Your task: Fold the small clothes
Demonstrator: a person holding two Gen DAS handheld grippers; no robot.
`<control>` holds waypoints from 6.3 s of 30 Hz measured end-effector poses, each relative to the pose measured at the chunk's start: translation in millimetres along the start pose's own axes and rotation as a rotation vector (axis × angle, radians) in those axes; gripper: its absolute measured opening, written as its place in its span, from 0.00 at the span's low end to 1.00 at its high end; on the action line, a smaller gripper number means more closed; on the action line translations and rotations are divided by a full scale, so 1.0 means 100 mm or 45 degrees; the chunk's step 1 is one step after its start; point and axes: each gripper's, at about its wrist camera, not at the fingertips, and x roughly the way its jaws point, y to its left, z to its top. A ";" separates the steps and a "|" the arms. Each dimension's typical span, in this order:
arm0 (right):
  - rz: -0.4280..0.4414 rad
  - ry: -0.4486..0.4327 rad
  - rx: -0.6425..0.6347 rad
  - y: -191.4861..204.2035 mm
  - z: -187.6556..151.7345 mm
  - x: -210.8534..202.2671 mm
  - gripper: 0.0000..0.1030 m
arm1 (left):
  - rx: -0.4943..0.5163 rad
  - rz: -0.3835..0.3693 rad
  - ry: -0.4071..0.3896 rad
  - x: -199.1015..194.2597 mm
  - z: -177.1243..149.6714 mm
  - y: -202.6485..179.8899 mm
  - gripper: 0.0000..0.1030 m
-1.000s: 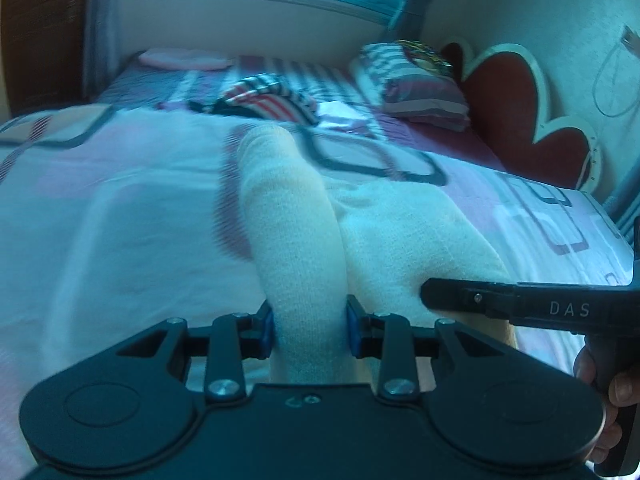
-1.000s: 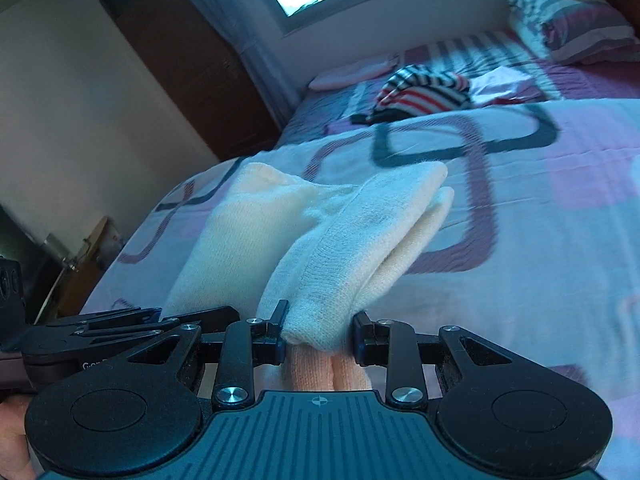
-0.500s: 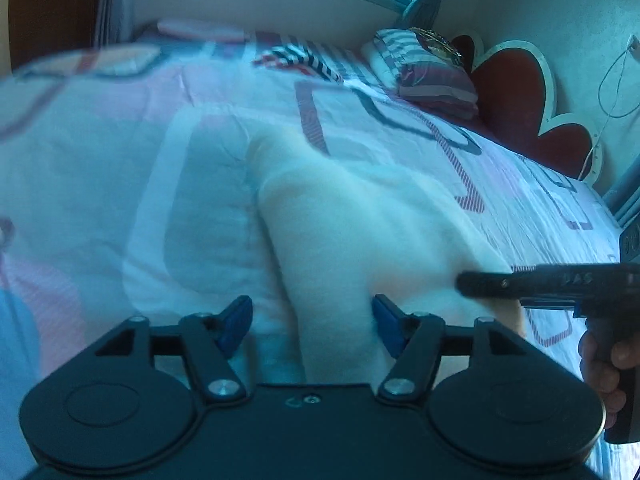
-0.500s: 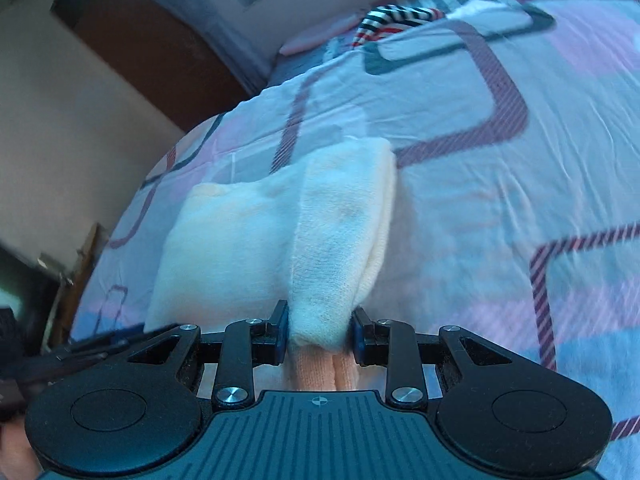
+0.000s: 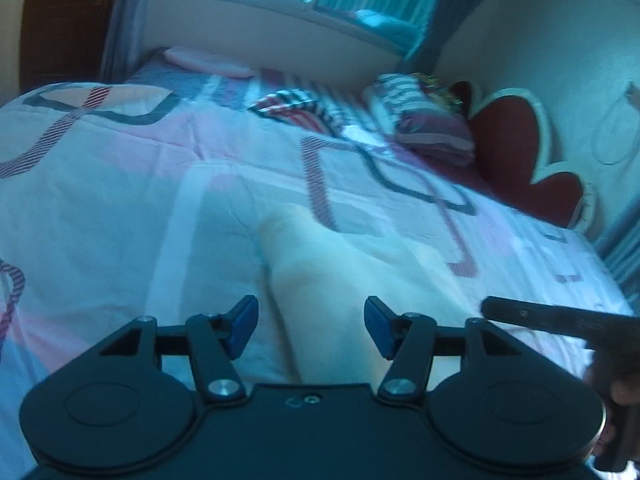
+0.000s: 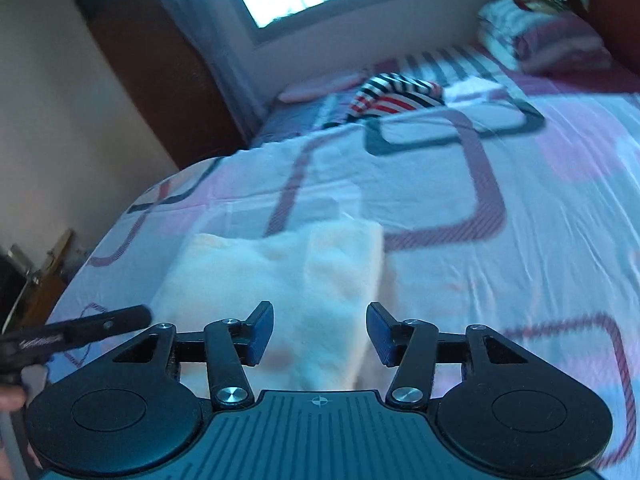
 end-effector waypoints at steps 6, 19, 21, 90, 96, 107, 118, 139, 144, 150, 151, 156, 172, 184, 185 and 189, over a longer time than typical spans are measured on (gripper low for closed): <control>-0.154 0.128 -0.132 0.00 -0.10 0.44 0.25 | 0.032 0.060 0.092 0.30 0.00 0.01 0.51; -0.219 0.150 -0.214 0.20 -0.50 0.03 0.26 | 0.092 0.071 0.036 -0.18 -0.53 -0.21 0.51; -0.191 0.148 -0.133 0.09 -0.51 0.04 0.26 | 0.065 0.069 0.028 -0.19 -0.54 -0.19 0.51; -0.189 -0.203 -0.197 0.78 -2.36 -3.42 1.00 | 0.245 0.434 -0.459 -3.15 -2.60 -2.00 0.99; -0.182 -0.216 -0.202 0.82 -2.36 -3.47 1.00 | 0.258 0.435 -0.465 -3.20 -2.62 -2.06 0.99; -0.172 -0.236 -0.206 0.86 -2.33 -3.52 1.00 | 0.252 0.434 -0.471 -3.26 -2.62 -2.08 0.99; -0.171 -0.247 -0.209 0.88 -2.31 -3.55 1.00 | 0.258 0.433 -0.476 -3.28 -2.62 -2.09 0.99; -0.174 -0.267 -0.221 0.89 -2.31 -3.59 1.00 | 0.259 0.438 -0.494 -3.31 -2.62 -2.12 0.99; -0.180 -0.267 -0.223 0.90 -2.32 -3.60 1.00 | 0.256 0.433 -0.493 -3.30 -2.64 -2.13 0.99; -0.181 -0.268 -0.219 0.89 -2.32 -3.61 1.00 | 0.254 0.431 -0.492 -3.30 -2.64 -2.13 0.99; -0.182 -0.269 -0.219 0.89 -2.32 -3.61 1.00 | 0.256 0.433 -0.493 -3.30 -2.64 -2.13 0.99; -0.182 -0.273 -0.218 0.89 -2.31 -3.63 1.00 | 0.258 0.430 -0.497 -3.29 -2.63 -2.13 0.99; -0.169 -0.274 -0.226 0.91 -2.31 -3.63 1.00 | 0.265 0.440 -0.490 -3.30 -2.61 -2.11 0.99; -0.164 -0.263 -0.240 0.90 -2.30 -3.60 1.00 | 0.248 0.422 -0.488 -3.29 -2.59 -2.09 0.99; -0.163 -0.263 -0.239 0.90 -2.30 -3.60 1.00 | 0.244 0.427 -0.497 -3.30 -2.59 -2.09 0.99; -0.160 -0.261 -0.243 0.90 -2.30 -3.59 1.00 | 0.257 0.413 -0.513 -3.31 -2.59 -2.09 0.99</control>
